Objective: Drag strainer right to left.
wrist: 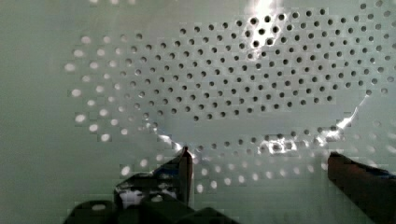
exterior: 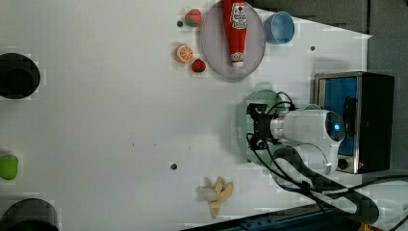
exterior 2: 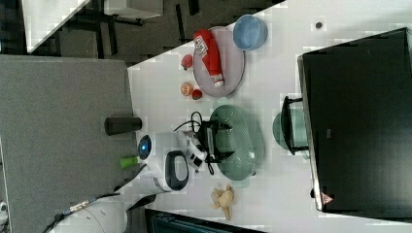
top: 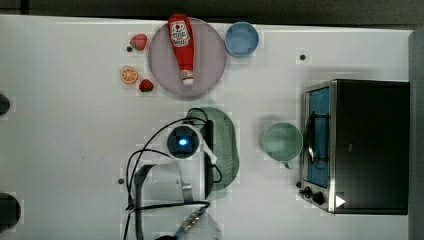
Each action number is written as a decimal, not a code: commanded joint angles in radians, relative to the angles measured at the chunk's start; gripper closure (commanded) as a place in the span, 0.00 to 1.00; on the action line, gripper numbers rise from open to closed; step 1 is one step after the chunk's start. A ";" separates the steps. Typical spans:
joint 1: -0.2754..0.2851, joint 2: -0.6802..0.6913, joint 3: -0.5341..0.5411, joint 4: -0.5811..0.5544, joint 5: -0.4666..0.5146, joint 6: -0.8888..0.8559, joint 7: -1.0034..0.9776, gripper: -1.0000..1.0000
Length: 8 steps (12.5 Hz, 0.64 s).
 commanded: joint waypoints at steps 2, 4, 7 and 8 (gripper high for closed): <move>0.119 0.022 0.073 0.058 -0.012 -0.012 0.171 0.00; 0.147 0.040 0.092 0.094 -0.012 -0.039 0.218 0.00; 0.194 0.074 0.108 0.160 -0.010 -0.072 0.291 0.00; 0.212 0.086 0.110 0.183 -0.010 -0.086 0.309 0.00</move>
